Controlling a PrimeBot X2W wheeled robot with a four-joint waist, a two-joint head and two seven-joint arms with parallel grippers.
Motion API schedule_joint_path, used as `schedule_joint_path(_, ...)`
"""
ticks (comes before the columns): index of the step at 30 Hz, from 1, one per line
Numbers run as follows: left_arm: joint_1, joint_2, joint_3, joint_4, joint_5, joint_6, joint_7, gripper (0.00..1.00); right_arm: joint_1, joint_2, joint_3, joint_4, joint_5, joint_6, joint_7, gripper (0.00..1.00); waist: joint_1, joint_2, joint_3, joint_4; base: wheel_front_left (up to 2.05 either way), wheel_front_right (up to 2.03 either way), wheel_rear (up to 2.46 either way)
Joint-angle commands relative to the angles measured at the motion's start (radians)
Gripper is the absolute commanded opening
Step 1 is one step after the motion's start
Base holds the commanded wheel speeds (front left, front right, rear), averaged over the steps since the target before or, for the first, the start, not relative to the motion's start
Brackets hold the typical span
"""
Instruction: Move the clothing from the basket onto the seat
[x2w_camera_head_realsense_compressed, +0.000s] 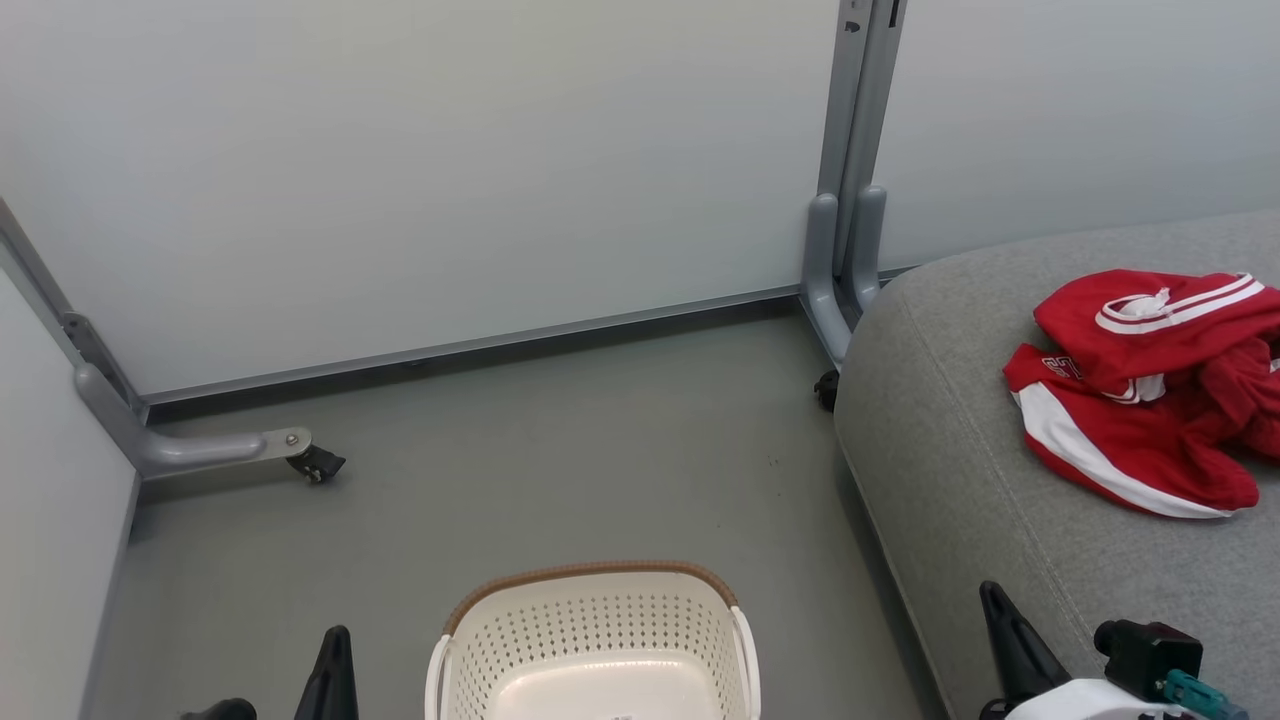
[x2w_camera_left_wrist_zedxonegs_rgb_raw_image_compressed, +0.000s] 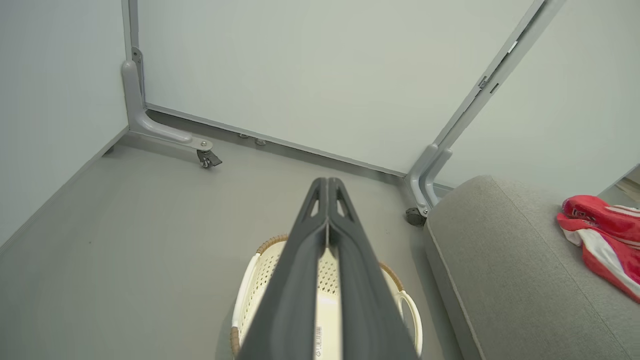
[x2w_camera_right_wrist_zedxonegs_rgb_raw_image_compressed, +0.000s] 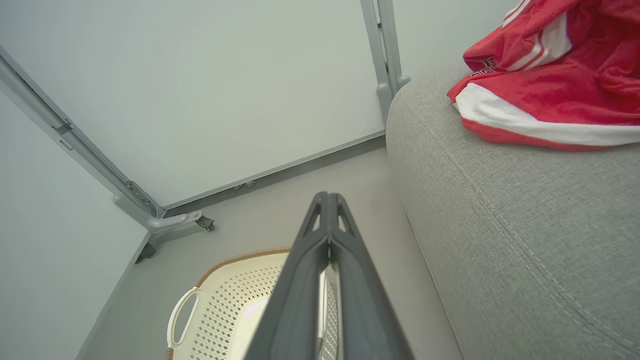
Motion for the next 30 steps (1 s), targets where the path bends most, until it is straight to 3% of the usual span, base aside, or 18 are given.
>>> schedule_joint_path(1, -0.041, 0.002, 0.01, -0.012, -0.043, -0.005, 0.009, 0.0, -0.034, -0.003, -0.01, -0.016, 0.048, 0.0, 0.01, 0.0, 0.0, 0.0, 0.002, 0.001, 0.0, 0.0, 0.0)
schedule_joint_path(30, -0.132, 0.004, 0.062, -0.006, -0.45, -0.02, 0.118, 0.0, -0.098, -0.005, -0.064, -0.022, 0.481, 0.0, 0.117, 0.0, 0.0, 0.0, 0.037, 0.007, 0.0, 0.0, 0.0)
